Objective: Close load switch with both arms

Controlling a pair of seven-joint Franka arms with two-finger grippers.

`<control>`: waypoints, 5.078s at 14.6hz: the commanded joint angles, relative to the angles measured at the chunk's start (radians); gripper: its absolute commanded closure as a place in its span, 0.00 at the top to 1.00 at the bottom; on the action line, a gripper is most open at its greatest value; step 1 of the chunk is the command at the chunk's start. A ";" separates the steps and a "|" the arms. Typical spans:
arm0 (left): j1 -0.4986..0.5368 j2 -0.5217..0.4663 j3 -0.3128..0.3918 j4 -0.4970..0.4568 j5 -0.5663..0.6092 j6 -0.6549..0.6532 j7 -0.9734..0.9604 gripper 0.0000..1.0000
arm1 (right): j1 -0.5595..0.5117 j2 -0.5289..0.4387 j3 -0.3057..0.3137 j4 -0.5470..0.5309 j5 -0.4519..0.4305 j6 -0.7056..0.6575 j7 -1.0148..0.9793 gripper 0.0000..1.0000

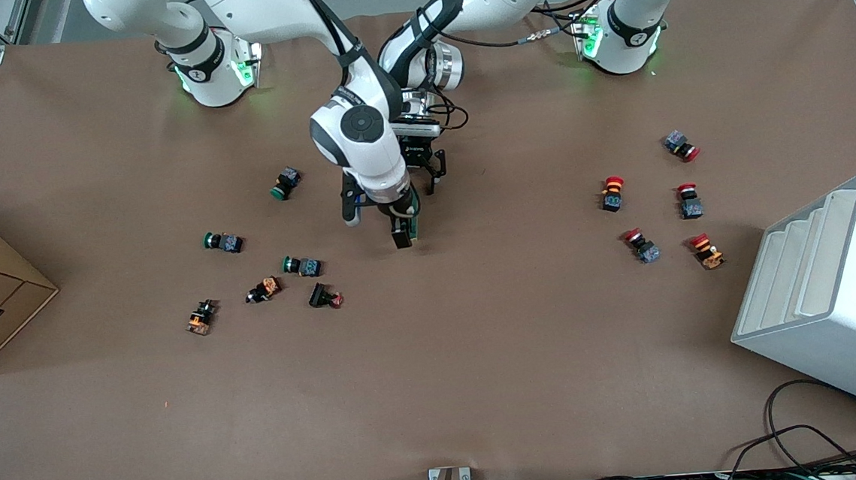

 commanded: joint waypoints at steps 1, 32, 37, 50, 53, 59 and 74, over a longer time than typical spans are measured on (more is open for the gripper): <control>0.004 0.007 0.004 -0.008 0.021 -0.007 -0.024 1.00 | -0.031 -0.003 0.005 0.030 -0.001 -0.003 -0.012 1.00; 0.012 -0.016 0.004 -0.016 0.015 -0.007 -0.011 1.00 | -0.184 0.132 0.013 0.470 -0.002 -0.462 -0.186 1.00; 0.015 -0.059 -0.003 -0.013 -0.069 -0.004 0.013 1.00 | -0.342 -0.002 0.011 0.469 0.002 -0.725 -0.842 1.00; 0.178 -0.388 -0.023 0.175 -0.911 0.138 0.727 1.00 | -0.816 -0.236 0.003 0.473 -0.057 -1.051 -2.222 1.00; 0.298 -0.421 -0.020 0.284 -1.182 0.118 0.994 1.00 | -0.824 -0.254 0.000 0.539 -0.165 -1.130 -2.334 1.00; 0.551 -0.458 -0.020 0.439 -1.485 -0.127 1.471 1.00 | -0.917 -0.246 0.005 0.628 -0.127 -1.192 -2.339 1.00; 0.702 -0.647 0.255 0.624 -1.806 -0.579 2.266 1.00 | -0.896 -0.325 0.016 0.639 -0.055 -1.305 -2.239 1.00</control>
